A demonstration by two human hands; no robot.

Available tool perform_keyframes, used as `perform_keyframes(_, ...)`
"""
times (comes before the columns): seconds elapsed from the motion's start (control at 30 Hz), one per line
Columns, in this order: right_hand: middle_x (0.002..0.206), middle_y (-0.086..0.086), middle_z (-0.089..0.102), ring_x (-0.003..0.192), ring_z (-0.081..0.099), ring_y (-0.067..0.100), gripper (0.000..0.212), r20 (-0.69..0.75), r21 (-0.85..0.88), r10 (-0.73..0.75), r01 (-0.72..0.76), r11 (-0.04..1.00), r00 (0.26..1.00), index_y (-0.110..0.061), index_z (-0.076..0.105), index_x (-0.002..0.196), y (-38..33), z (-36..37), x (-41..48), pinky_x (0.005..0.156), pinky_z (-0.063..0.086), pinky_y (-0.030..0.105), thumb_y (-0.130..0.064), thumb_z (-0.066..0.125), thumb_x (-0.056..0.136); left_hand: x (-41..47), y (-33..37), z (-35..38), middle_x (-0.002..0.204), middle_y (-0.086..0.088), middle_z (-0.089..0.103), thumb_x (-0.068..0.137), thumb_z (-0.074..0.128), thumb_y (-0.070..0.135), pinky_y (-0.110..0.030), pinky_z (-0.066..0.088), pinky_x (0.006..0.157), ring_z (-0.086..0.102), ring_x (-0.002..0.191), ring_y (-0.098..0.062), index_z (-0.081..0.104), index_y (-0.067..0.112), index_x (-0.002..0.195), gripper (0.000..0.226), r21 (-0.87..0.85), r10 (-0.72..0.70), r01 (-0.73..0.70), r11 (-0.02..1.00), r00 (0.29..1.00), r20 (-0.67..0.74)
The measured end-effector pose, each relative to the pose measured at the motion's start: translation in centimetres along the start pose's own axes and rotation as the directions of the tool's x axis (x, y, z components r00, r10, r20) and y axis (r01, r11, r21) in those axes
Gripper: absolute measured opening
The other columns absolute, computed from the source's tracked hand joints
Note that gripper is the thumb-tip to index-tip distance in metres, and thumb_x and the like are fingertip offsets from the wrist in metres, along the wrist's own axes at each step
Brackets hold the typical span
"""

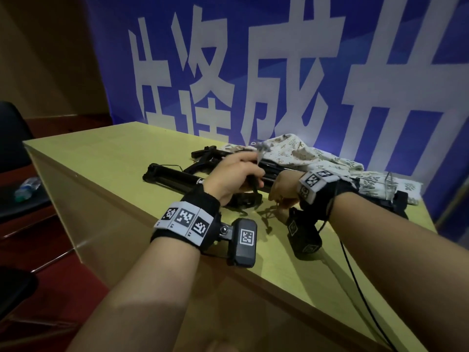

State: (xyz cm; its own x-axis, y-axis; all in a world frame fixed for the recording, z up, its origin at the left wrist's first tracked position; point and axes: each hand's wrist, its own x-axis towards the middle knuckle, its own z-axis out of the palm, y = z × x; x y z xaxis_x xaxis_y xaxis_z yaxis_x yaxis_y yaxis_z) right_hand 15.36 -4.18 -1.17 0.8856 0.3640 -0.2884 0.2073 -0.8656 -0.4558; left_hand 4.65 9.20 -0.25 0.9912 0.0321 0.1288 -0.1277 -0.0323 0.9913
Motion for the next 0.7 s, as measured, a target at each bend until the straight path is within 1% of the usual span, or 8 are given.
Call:
perform_keyframes(0.07, 0.078, 0.013, 0.065, 0.06, 0.061, 0.02, 0.012, -0.064, 0.336, 0.059, -0.034, 0.941, 0.996, -0.003, 0.063, 0.096, 1.7, -1.3, -2.0, 0.058, 0.052, 0.027, -0.01, 0.064, 0.087, 0.1, -1.0, 1.8, 0.071, 0.007, 0.066, 0.095, 0.059, 0.022, -0.036, 0.051, 0.082, 0.061, 0.077, -0.016, 0.065, 0.025, 0.109, 0.015, 0.026, -0.039, 0.039, 0.999, 0.999, 0.012)
perform_keyframes(0.13, 0.077, 0.013, 0.062, 0.057, 0.058, 0.016, 0.011, -0.135, 0.59, 0.07, 0.024, 0.807, 0.988, 0.0, 0.062, 0.098, 2.9, -2.3, -3.8, 0.057, 0.05, 0.025, -0.005, 0.061, 0.089, 0.5, -1.7, 3.1, 0.063, 0.009, 0.059, 0.096, 0.056, 0.039, -0.039, 0.046, 0.085, 0.059, 0.078, -0.018, 0.066, 0.029, 0.103, 0.015, 0.079, -0.021, 0.023, 0.997, 1.0, -0.023)
perform_keyframes(0.23, 0.071, 0.01, 0.057, 0.057, 0.057, 0.016, 0.008, -0.297, 0.779, 0.09, 0.186, 0.598, 0.951, -0.003, 0.059, 0.089, 5.1, -2.8, -6.1, 0.056, 0.052, 0.024, -0.005, 0.054, 0.094, 1.2, -2.1, 5.2, 0.06, 0.012, 0.061, 0.098, 0.051, 0.047, -0.037, 0.046, 0.082, 0.059, 0.074, -0.017, 0.069, 0.026, 0.092, 0.028, 0.141, 0.018, -0.007, 0.99, 0.997, -0.074)
perform_keyframes(0.3, 0.067, 0.008, 0.054, 0.051, 0.057, 0.015, 0.014, -0.376, 0.848, 0.127, 0.286, 0.447, 0.918, -0.005, 0.056, 0.084, 6.6, -2.8, -6.9, 0.048, 0.052, 0.02, -0.005, 0.05, 0.096, 1.6, -2.3, 6.5, 0.062, 0.004, 0.057, 0.101, 0.048, 0.037, -0.029, 0.048, 0.065, 0.058, 0.064, -0.016, 0.067, 0.016, 0.086, 0.032, 0.124, 0.037, -0.025, 0.992, 0.995, -0.092)
perform_keyframes(0.37, 0.068, 0.009, 0.056, 0.047, 0.06, 0.013, 0.018, -0.425, 0.884, 0.146, 0.374, 0.28, 0.894, -0.005, 0.055, 0.08, 7.6, -2.4, -7.6, 0.048, 0.052, 0.02, -0.003, 0.047, 0.097, 1.8, -2.5, 7.9, 0.069, -0.002, 0.058, 0.103, 0.047, 0.026, -0.021, 0.048, 0.051, 0.058, 0.059, -0.014, 0.063, 0.01, 0.083, 0.03, 0.104, 0.045, -0.036, 0.994, 0.996, -0.081)
perform_keyframes(0.43, 0.071, 0.011, 0.059, 0.053, 0.063, 0.015, 0.018, -0.445, 0.893, 0.161, 0.425, 0.145, 0.881, -0.004, 0.055, 0.081, 8.5, -2.0, -7.9, 0.051, 0.054, 0.02, 0.001, 0.045, 0.096, 2.1, -2.9, 9.1, 0.077, -0.004, 0.063, 0.103, 0.047, 0.021, -0.016, 0.049, 0.056, 0.061, 0.059, -0.01, 0.062, 0.009, 0.084, 0.027, 0.124, 0.048, -0.039, 0.992, 0.997, -0.068)
perform_keyframes(0.57, 0.073, 0.012, 0.061, 0.066, 0.063, 0.02, 0.016, -0.461, 0.886, 0.156, 0.462, 0.033, 0.873, -0.003, 0.055, 0.083, 9.8, -1.4, -7.9, 0.06, 0.056, 0.021, 0.008, 0.048, 0.092, 3.2, -3.7, 10.4, 0.085, 0.0, 0.062, 0.101, 0.05, 0.012, -0.016, 0.051, 0.066, 0.063, 0.064, -0.009, 0.066, 0.011, 0.103, 0.015, 0.147, 0.061, -0.054, 0.988, 0.997, -0.04)
perform_keyframes(0.7, 0.074, 0.013, 0.062, 0.062, 0.065, 0.019, 0.014, -0.436, 0.898, 0.137, 0.44, 0.002, 0.889, -0.003, 0.055, 0.085, 10.9, -0.6, -6.7, 0.06, 0.056, 0.021, 0.009, 0.051, 0.09, 4.5, -4.5, 11.0, 0.09, 0.005, 0.067, 0.097, 0.058, 0.015, -0.016, 0.05, 0.064, 0.063, 0.065, -0.008, 0.071, 0.014, 0.1, 0.014, 0.098, 0.042, -0.038, 0.995, 0.998, -0.041)
